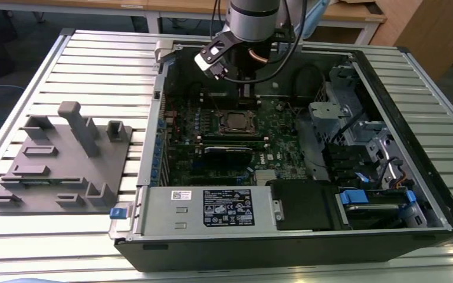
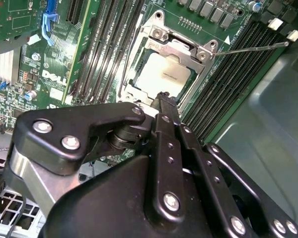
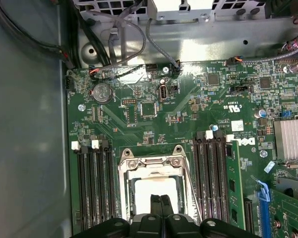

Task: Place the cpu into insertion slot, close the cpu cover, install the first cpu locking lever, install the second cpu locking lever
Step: 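Close the cpu cover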

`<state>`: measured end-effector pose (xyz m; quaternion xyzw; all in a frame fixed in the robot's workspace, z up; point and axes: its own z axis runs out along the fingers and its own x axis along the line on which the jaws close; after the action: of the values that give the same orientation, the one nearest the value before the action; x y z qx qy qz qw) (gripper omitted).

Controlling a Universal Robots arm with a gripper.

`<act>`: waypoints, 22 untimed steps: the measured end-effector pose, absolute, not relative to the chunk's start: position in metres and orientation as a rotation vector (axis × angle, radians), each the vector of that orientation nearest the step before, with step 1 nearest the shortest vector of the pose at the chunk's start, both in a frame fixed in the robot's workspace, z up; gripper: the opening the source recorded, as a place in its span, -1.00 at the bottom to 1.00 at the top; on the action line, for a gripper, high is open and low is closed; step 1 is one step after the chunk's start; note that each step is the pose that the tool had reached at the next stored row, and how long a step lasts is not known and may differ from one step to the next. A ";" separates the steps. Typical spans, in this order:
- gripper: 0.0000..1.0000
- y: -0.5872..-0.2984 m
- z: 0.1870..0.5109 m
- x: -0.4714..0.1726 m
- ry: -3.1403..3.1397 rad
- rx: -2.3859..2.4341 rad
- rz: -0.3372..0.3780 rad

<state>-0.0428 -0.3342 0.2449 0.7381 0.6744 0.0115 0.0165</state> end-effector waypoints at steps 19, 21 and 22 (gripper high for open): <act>-0.80 -0.334 0.245 -0.043 2.277 2.119 0.040; -0.80 -0.334 0.245 -0.044 2.290 2.106 0.040; -0.80 -0.334 0.245 -0.044 2.296 2.099 0.040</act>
<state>-0.0436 -0.3342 0.2447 0.6746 0.7379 0.0130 0.0154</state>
